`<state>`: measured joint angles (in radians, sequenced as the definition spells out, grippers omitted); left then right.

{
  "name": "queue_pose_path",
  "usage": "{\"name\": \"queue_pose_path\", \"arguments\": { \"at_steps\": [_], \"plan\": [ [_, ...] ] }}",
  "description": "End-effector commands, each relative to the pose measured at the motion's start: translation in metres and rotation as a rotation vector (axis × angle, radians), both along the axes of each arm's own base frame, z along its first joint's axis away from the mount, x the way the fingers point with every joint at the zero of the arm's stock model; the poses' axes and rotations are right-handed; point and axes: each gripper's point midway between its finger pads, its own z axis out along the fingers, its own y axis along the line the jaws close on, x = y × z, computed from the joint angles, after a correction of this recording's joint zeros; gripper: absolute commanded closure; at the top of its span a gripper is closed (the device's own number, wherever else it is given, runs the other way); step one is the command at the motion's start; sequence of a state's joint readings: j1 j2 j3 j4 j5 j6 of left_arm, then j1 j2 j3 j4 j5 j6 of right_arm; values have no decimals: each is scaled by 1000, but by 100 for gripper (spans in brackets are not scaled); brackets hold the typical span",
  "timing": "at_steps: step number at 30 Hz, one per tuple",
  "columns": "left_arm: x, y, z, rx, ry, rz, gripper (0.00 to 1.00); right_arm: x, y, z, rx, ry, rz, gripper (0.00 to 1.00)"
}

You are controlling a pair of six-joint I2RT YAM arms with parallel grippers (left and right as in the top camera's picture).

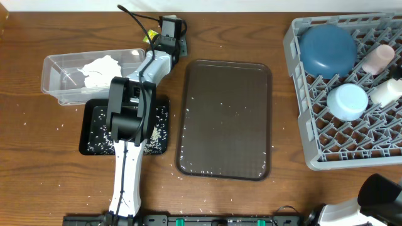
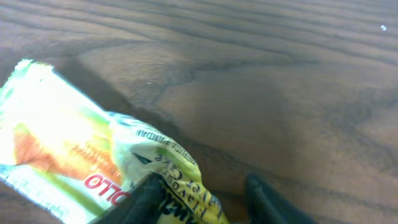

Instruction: Sort waste into correct bins and load items into the dishwasher rack

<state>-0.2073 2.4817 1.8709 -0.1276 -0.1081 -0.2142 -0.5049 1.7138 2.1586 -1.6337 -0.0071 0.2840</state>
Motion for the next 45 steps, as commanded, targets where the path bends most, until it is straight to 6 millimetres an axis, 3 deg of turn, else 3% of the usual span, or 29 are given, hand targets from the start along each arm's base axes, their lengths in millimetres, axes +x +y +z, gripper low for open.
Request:
{"name": "queue_pose_path", "arguments": {
  "at_steps": [1, 5, 9, 14, 20, 25, 28, 31, 35, 38, 43, 44, 45],
  "plan": [
    [-18, 1, -43, 7, 107, 0, 69, -1, -3, -3, -4, 13, 1, 1],
    [-21, 1, -42, 11, 121, -2, 91, -1, -3, -3, -4, 13, 1, 1],
    [-22, -3, -20, 8, 108, -9, 94, -1, -3, -3, -4, 13, 1, 1],
    [-21, -18, 46, -9, 31, -33, 94, -1, -3, -3, -4, 13, 1, 1],
    [-48, -25, 143, -123, -23, 49, 94, -1, -3, -3, -4, 13, 1, 1],
    [-78, -2, 216, -231, -69, 167, 94, -1, -3, -3, -4, 13, 1, 1],
    [-97, 26, 243, -342, -73, 323, 94, -1, -3, -3, -4, 12, 1, 1],
    [-116, 60, 251, -451, -48, 520, 94, -1, -3, -3, -4, 13, 1, 1],
    [-142, 98, 234, -537, 39, 769, 94, -1, -3, -3, -4, 13, 1, 1],
    [-159, 116, 216, -554, 109, 905, 94, -1, -3, -3, -4, 13, 1, 1],
    [-162, 135, 203, -545, 132, 971, 93, -1, -3, -3, -4, 13, 1, 1],
    [-162, 138, 202, -541, 131, 977, 89, -1, -3, -3, -4, 13, 1, 1],
    [-162, 141, 200, -533, 129, 987, 78, -1, -3, -3, -4, 13, 1, 1]
  ]
}}
